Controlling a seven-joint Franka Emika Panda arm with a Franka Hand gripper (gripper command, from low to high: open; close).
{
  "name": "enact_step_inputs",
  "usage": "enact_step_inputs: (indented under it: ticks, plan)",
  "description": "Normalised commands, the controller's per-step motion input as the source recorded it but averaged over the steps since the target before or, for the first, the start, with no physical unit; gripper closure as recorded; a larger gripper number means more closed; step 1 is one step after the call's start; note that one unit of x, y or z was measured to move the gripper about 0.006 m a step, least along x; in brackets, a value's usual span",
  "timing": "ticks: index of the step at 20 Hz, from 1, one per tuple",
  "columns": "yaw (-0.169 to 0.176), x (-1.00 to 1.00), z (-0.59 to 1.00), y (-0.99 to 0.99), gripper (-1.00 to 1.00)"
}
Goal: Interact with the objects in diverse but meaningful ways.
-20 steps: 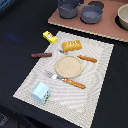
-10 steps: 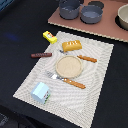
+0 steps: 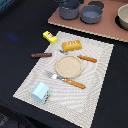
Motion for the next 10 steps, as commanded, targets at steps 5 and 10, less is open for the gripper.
enact_step_inputs:
  ticks: [5,10]
  plan:
    - [0.0,-0.02,0.69,0.07,-1.0]
    - [0.017,-0.13,0.58,0.01,-1.0]
